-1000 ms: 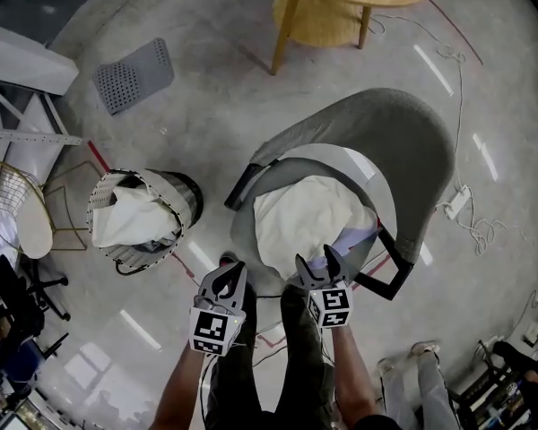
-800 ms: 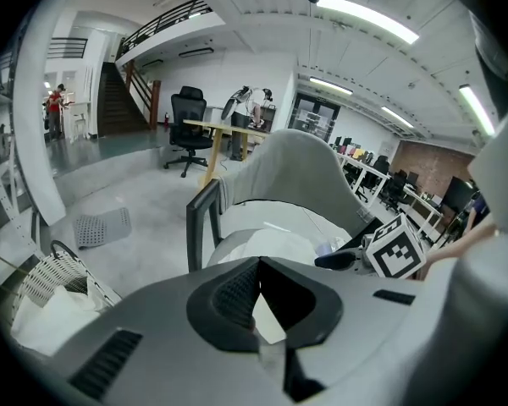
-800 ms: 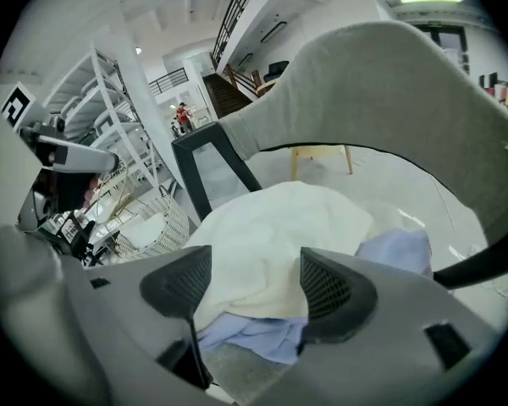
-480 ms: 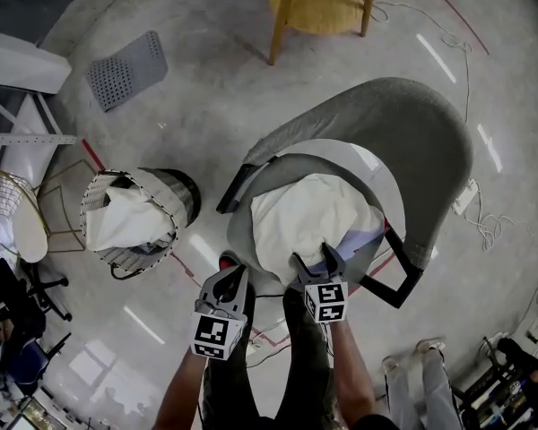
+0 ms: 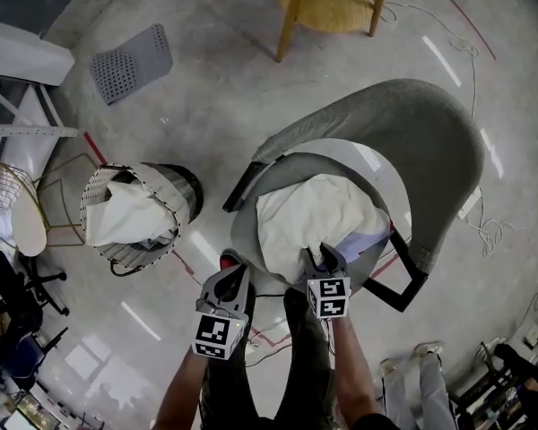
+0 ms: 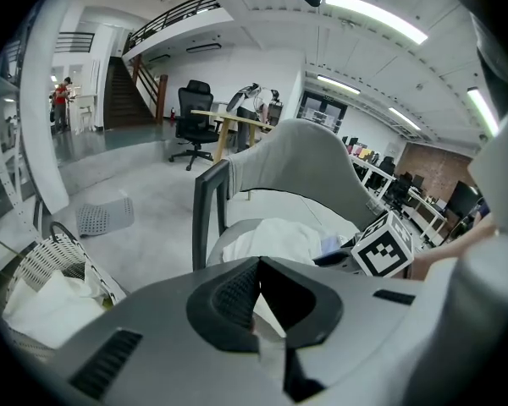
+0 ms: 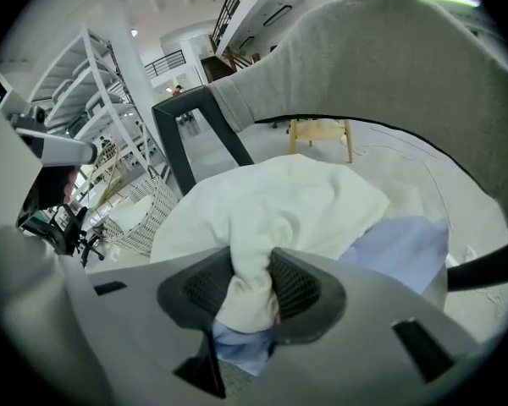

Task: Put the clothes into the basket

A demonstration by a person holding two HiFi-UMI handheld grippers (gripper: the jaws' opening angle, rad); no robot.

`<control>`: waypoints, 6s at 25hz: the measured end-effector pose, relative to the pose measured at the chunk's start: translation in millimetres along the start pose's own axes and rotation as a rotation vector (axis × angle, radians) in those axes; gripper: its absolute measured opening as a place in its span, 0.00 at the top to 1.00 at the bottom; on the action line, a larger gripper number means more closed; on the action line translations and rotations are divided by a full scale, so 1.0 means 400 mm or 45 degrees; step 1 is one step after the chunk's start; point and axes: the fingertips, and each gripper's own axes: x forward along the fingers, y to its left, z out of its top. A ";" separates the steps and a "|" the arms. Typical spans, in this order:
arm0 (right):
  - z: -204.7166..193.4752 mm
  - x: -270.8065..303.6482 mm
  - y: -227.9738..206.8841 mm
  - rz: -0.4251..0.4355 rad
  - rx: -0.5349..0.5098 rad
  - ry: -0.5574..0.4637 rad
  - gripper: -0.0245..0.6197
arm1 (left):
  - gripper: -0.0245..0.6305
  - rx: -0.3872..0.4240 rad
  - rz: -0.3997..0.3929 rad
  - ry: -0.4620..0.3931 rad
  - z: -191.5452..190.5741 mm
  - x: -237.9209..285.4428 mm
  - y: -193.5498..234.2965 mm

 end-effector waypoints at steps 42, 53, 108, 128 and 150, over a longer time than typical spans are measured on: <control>0.645 -0.769 0.222 -0.001 -0.132 -0.745 0.87 | 0.95 0.179 0.093 -0.470 0.471 -0.515 -0.137; 0.832 -0.944 0.470 0.153 -0.287 -0.966 0.87 | 0.95 0.155 0.224 -0.603 0.551 -0.716 -0.046; 0.932 -0.420 1.489 0.884 -0.689 -0.703 0.87 | 0.95 -0.334 0.873 -0.656 0.200 -1.197 0.731; 0.712 -0.129 1.524 0.843 -0.736 -0.383 0.87 | 0.95 -0.492 0.849 -0.548 0.018 -1.106 0.827; 0.650 -0.013 1.512 0.837 -0.697 -0.283 0.59 | 0.95 -0.531 0.841 -0.506 -0.057 -1.081 0.877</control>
